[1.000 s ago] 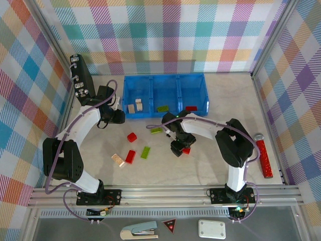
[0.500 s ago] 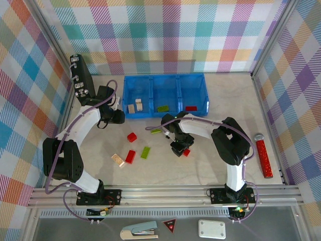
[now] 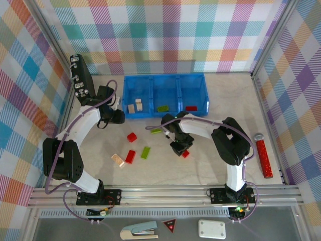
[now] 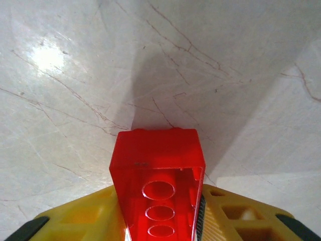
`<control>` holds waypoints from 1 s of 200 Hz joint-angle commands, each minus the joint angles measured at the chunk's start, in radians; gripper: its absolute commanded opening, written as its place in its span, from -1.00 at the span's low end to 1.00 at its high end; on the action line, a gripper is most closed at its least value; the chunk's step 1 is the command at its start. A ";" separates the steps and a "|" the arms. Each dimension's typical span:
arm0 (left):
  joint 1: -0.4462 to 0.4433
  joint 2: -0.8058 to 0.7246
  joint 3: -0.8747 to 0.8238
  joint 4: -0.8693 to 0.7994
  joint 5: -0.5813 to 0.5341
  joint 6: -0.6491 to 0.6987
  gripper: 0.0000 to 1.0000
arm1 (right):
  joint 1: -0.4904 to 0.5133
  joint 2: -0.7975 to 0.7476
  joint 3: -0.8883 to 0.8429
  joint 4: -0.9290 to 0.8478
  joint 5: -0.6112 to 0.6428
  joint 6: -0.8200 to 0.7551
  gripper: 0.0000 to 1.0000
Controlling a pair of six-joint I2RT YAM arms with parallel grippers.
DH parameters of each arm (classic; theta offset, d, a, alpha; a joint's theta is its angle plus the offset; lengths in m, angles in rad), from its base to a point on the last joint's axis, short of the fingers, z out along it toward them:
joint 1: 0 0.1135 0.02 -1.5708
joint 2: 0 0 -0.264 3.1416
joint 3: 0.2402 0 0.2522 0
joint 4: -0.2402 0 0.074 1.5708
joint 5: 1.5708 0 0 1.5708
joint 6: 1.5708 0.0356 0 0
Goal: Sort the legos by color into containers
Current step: Pick up the lego from the bottom-center of the table.
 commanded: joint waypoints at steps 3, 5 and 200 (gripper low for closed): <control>-0.005 -0.034 -0.016 0.009 -0.016 0.009 -0.11 | -0.017 -0.061 -0.001 -0.012 -0.042 0.049 -0.24; -0.005 -0.034 -0.016 0.009 -0.016 0.010 -0.11 | -0.018 -0.065 -0.001 -0.011 -0.045 0.052 -0.24; -0.004 -0.049 -0.009 0.012 -0.016 0.013 -0.11 | -0.382 -0.006 0.389 -0.061 -0.067 0.139 -0.28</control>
